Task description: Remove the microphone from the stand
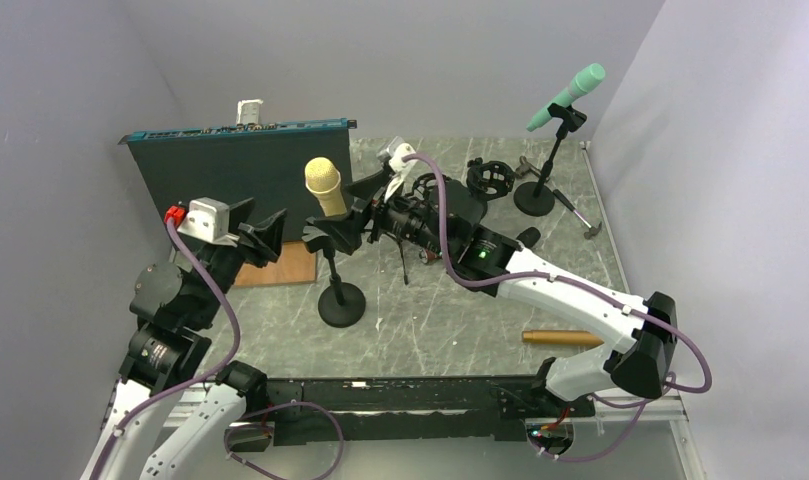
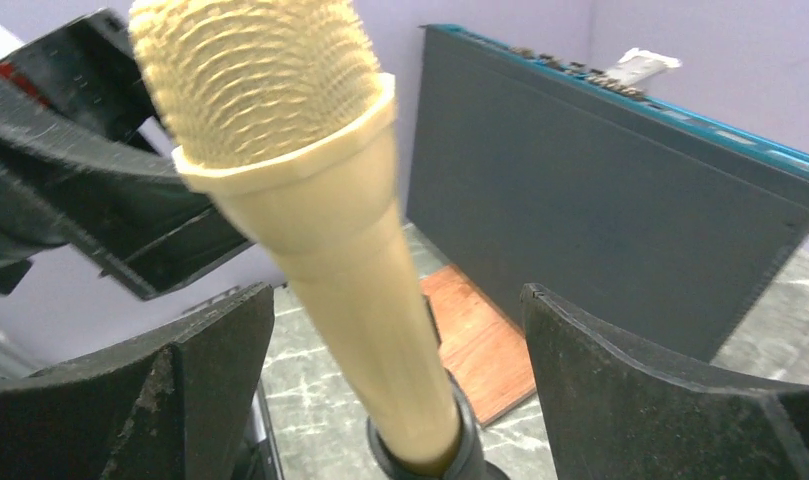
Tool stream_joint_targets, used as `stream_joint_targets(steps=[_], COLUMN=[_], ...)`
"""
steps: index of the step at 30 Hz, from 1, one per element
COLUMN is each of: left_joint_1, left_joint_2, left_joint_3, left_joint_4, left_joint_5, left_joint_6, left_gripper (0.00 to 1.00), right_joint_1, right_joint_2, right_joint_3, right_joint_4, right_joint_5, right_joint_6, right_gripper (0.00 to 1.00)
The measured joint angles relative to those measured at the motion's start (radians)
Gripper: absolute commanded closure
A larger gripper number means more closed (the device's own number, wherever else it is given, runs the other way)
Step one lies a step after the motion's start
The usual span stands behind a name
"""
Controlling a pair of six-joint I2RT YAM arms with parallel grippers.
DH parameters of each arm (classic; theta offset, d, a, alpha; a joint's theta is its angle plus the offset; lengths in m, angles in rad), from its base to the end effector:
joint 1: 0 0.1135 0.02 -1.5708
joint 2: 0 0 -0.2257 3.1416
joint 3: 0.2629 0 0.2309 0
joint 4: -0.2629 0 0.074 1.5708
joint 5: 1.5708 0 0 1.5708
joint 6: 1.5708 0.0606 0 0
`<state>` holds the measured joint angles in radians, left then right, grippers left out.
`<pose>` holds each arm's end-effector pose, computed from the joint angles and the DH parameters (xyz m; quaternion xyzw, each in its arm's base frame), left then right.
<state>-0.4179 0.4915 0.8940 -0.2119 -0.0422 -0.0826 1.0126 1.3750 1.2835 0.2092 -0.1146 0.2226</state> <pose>0.1242 -0.0524 0.3881 0.0902 0.6303 -0.1779 0.7503 0.1726 0.2894 0.3900 -0.2947 0.5957 0.4632 0.5864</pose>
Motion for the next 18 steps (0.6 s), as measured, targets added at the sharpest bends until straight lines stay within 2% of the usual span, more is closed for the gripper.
stream_joint_targets(steps=[9, 11, 15, 18], left_joint_1=[0.001, 0.001, 0.002, 0.003], left_joint_2=[0.019, 0.025, 0.031, 0.033], left_joint_3=[0.000, 0.000, 0.000, 0.000], left_joint_4=[0.004, 0.004, 0.005, 0.005], left_joint_5=[0.000, 0.002, 0.007, 0.031], left_joint_6=[-0.007, -0.007, -0.007, -0.006], left_gripper=[0.38, 0.38, 0.39, 0.39], right_joint_1=[0.001, 0.005, 0.010, 0.010], right_joint_2=[0.037, 0.047, 0.060, 0.064], right_joint_3=[0.030, 0.031, 0.033, 0.053], right_joint_4=[-0.018, -0.026, -0.047, -0.085], right_joint_5=[0.061, 0.060, 0.055, 0.055], right_joint_6=[-0.014, -0.014, -0.031, -0.063], right_gripper=[0.19, 0.25, 0.47, 0.79])
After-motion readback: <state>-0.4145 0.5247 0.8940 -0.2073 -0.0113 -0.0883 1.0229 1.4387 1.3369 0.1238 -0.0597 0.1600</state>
